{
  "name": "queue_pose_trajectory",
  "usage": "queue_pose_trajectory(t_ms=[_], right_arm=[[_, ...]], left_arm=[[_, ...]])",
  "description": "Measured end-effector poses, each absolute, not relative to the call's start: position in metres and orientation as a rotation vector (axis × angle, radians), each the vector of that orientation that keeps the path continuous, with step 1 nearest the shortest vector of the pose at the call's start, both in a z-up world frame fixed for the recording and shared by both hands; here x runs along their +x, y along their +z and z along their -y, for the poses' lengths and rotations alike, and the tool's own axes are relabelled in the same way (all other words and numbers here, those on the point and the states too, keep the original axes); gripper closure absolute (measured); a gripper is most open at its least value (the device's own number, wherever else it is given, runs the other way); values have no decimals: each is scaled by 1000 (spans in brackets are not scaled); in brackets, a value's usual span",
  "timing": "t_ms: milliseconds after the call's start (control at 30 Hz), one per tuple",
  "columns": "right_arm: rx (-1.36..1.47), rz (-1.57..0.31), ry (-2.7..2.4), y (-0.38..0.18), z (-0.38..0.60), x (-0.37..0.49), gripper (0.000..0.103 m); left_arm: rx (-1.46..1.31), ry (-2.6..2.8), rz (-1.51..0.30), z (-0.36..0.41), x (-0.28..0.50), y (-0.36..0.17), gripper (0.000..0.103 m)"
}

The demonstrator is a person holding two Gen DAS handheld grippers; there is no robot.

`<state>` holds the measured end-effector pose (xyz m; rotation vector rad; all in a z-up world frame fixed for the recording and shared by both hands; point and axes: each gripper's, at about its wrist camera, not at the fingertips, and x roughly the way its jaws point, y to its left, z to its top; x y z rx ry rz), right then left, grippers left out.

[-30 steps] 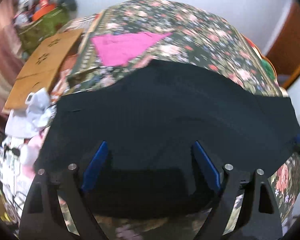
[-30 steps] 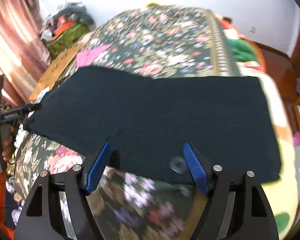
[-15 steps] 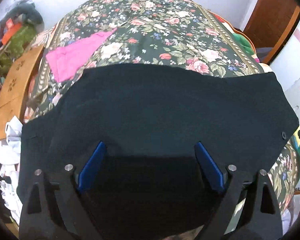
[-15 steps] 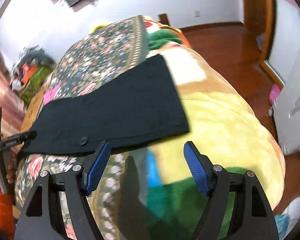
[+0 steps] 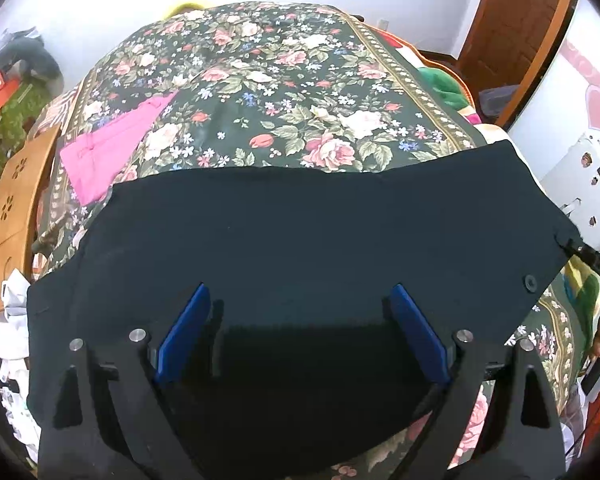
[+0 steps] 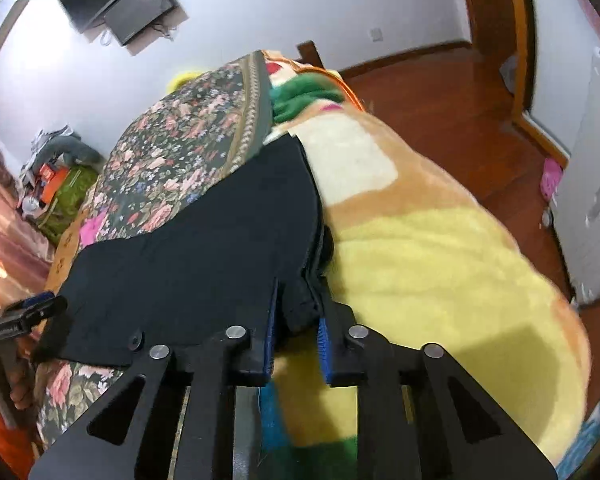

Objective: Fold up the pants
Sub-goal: 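Fold the trouser leg over with the right tool toward the left tool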

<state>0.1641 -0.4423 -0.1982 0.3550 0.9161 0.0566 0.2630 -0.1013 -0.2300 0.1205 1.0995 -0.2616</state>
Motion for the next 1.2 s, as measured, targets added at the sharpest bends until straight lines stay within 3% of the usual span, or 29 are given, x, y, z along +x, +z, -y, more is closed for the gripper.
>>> queue_pose_trajectory(t_ms=[200,433,767,1033,1200], right_arm=[[222,-851,36,-172,440,170,92],[268,-753,122,-129,429,190,92],[192,-630,292,-74,355,224,93],[203,-634,474,-69,286,256,93],[207,-725,593,-95,232,267,93]], left_arm=[[119,-237,-1073,91,266,-219,10],[62,-213,-1020,65,262,-200,10],[2,-173,-965,28,248,-184,10],[-56,-124,-924,-6,235,-169,10],[-100,-89,-910,-28,225,-164,9]])
